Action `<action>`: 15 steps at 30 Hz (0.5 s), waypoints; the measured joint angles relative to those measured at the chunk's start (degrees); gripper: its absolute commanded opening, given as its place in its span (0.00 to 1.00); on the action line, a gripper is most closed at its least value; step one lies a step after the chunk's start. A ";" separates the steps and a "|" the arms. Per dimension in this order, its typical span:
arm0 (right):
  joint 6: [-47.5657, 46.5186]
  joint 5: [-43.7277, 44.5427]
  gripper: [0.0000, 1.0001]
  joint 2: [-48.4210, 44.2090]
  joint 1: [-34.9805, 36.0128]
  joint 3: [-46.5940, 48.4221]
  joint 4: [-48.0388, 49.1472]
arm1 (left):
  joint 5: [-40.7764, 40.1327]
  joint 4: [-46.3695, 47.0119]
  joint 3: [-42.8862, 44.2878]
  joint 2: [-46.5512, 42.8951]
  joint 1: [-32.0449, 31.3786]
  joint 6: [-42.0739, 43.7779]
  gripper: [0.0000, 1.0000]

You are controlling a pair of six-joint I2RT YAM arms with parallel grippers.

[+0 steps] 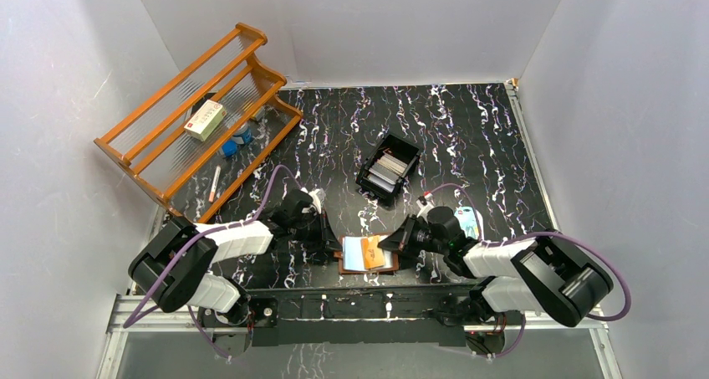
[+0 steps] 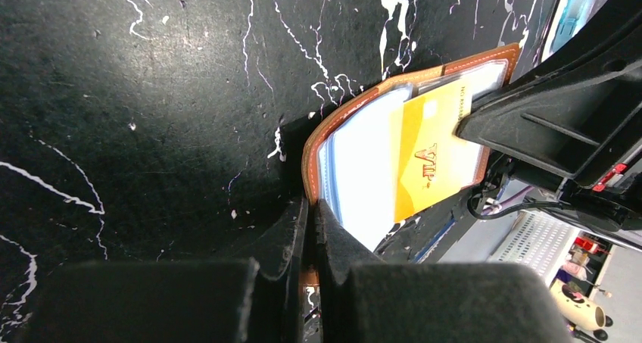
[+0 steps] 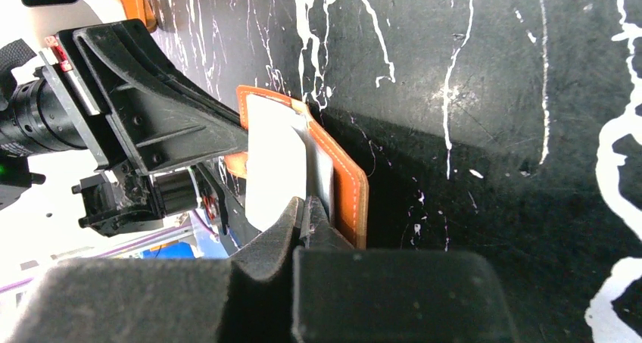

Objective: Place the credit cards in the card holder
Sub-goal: Insert the credit card into the card holder.

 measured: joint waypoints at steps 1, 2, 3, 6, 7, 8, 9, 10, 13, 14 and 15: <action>0.00 0.13 0.00 0.26 0.11 0.00 0.20 | 0.09 0.39 -0.24 0.00 0.00 -0.44 0.00; 0.04 0.33 0.00 0.68 0.37 0.00 0.61 | 0.15 0.79 -0.46 0.00 0.00 -0.76 0.00; 0.13 0.63 0.00 1.16 0.59 0.02 1.07 | 0.31 1.33 -0.68 0.00 0.00 -1.29 0.00; 0.46 1.70 0.00 2.69 1.92 0.55 1.81 | 0.48 2.56 -1.31 0.00 0.00 -2.69 0.00; 0.50 2.01 0.00 3.02 2.38 0.79 1.99 | 0.50 3.02 -1.55 0.00 0.00 -3.08 0.00; 0.55 2.54 0.01 3.37 3.04 1.11 2.14 | 0.48 3.39 -1.86 0.00 0.00 -3.52 0.00; 0.59 2.99 0.04 3.63 3.61 1.44 2.12 | 0.46 3.58 -2.05 0.00 0.00 -3.87 0.00; 0.61 3.30 0.08 3.78 3.98 1.68 2.08 | 0.44 3.76 -2.21 0.00 0.00 -4.09 0.00; 0.42 4.63 0.24 3.93 5.25 3.32 -0.52 | 0.22 4.22 -2.60 -0.35 0.00 -4.68 0.00; 0.13 5.27 0.29 3.91 5.66 4.28 -2.40 | 0.11 4.24 -2.78 -0.79 0.00 -4.90 0.00; -0.24 6.19 0.33 3.74 6.16 5.84 -5.75 | 0.04 4.24 -2.89 -1.25 0.00 -5.07 0.00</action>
